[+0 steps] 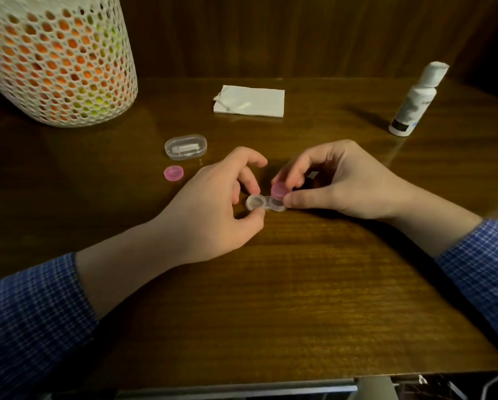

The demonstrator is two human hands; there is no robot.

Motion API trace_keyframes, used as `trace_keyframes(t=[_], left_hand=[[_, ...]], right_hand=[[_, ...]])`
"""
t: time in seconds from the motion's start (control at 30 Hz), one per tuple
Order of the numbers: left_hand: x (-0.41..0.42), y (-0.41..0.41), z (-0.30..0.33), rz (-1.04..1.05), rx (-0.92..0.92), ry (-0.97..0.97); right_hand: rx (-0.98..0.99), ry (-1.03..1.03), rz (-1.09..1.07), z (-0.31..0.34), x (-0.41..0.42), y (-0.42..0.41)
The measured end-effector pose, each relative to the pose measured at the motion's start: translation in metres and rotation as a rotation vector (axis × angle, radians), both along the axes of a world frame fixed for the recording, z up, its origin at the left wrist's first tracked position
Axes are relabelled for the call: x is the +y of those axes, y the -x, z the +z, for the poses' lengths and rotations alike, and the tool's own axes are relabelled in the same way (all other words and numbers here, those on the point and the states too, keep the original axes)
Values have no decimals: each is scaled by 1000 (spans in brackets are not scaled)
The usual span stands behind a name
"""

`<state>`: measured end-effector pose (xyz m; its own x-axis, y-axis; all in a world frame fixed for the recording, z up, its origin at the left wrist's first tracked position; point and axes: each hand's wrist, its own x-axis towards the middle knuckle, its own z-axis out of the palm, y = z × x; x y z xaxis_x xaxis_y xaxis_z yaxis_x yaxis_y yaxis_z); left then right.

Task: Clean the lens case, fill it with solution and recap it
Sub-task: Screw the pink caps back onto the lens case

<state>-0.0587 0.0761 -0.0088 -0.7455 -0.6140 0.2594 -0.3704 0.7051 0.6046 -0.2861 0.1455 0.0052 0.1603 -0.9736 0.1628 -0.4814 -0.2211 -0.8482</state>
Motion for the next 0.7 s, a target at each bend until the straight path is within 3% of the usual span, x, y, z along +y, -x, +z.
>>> trace_keyframes(t=[0.7], left_hand=[[-3, 1, -1, -1, 54, -36]], right_hand=[[140, 5, -23, 0, 4, -6]])
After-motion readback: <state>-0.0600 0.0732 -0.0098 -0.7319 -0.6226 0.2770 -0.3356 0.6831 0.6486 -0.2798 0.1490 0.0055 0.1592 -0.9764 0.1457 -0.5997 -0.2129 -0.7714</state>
